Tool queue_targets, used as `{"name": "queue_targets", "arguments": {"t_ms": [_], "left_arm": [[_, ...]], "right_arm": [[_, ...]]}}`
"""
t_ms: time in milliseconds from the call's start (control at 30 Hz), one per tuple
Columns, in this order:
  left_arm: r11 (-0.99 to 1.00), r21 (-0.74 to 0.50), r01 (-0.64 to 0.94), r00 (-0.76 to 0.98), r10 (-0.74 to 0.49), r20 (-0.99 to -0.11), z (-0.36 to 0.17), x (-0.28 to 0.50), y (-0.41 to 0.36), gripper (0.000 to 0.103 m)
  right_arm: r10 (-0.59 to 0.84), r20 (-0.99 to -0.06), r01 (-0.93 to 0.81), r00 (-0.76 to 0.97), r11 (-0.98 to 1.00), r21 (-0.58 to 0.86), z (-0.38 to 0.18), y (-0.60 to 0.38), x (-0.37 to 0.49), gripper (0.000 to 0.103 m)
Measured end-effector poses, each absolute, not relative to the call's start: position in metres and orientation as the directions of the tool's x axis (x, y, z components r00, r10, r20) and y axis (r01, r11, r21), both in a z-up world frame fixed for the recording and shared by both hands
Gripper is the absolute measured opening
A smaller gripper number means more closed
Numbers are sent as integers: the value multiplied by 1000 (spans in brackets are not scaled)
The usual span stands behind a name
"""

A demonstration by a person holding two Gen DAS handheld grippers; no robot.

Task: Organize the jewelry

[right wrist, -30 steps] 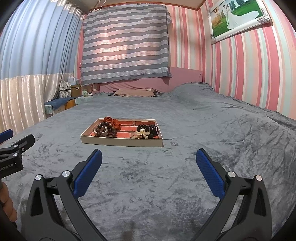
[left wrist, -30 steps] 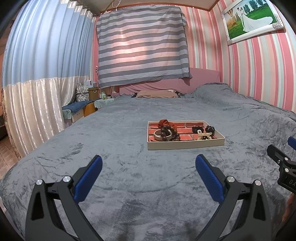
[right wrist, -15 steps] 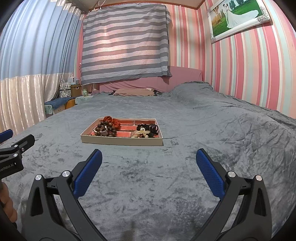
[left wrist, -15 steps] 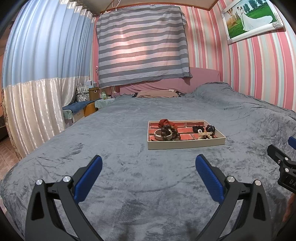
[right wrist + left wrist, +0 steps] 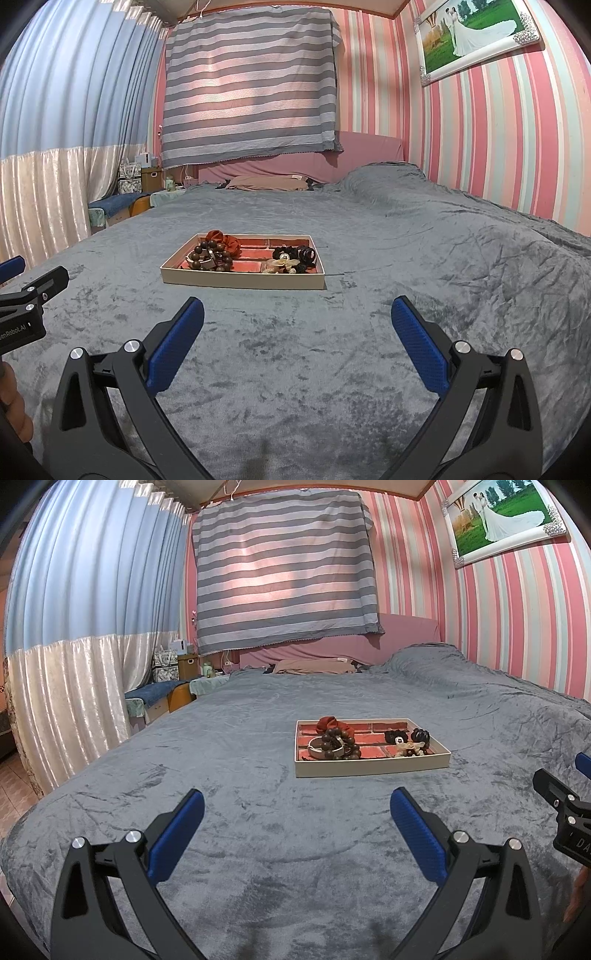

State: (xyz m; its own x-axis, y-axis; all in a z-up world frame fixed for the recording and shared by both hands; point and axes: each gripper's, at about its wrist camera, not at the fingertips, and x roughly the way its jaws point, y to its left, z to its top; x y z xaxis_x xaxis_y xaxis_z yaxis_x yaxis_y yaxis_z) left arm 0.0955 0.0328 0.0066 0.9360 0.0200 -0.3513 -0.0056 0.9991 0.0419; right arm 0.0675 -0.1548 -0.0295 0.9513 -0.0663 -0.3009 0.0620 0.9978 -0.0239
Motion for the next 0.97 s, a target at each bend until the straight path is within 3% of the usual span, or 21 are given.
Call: {"name": "queue_targets", "arguments": {"t_ms": [967], "left_arm": [[999, 36, -11, 930, 23, -366, 9, 96, 40, 98]], "right_arm": [[-66, -307, 63, 949, 998, -21, -33, -156, 67, 99]]}}
